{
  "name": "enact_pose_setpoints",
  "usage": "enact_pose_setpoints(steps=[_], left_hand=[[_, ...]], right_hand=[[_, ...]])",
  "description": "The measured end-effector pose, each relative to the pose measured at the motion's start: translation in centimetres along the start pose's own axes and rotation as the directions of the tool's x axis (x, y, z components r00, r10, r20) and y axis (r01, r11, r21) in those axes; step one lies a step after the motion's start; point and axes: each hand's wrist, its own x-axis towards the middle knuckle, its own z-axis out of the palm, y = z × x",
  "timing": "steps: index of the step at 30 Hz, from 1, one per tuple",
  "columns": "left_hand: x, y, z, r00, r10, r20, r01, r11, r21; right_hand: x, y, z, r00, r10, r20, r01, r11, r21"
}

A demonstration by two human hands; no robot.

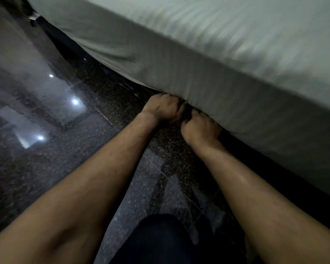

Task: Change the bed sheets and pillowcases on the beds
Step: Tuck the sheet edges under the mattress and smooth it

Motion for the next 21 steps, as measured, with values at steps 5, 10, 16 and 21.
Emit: enact_pose_setpoints(steps=[5, 10, 16, 21], left_hand=[[-5.9, -1.7, 0.9, 0.988, 0.083, -0.13, -0.095, 0.991, -0.092], [-10.9, -7.0, -0.2, 0.99, -0.121, -0.07, 0.11, 0.983, -0.144], [-15.2, -9.8, -1.8, 0.957, -0.28, -0.081, 0.262, 0.948, -0.18], [-17.9, -11.2, -3.7, 0.935, -0.351, -0.053, 0.333, 0.92, -0.207]], right_hand=[[-1.0, -0.3, -1.1, 0.986, 0.033, 0.161, 0.003, 0.976, -0.218], [-7.1, -8.6, -3.1, 0.962, -0.119, 0.244, 0.191, 0.936, -0.296], [-4.5, -16.5, -6.0, 0.874, -0.363, 0.322, 0.468, 0.809, -0.356], [-1.0, -16.8, -10.6, 0.741, -0.447, 0.501, 0.671, 0.511, -0.536]])
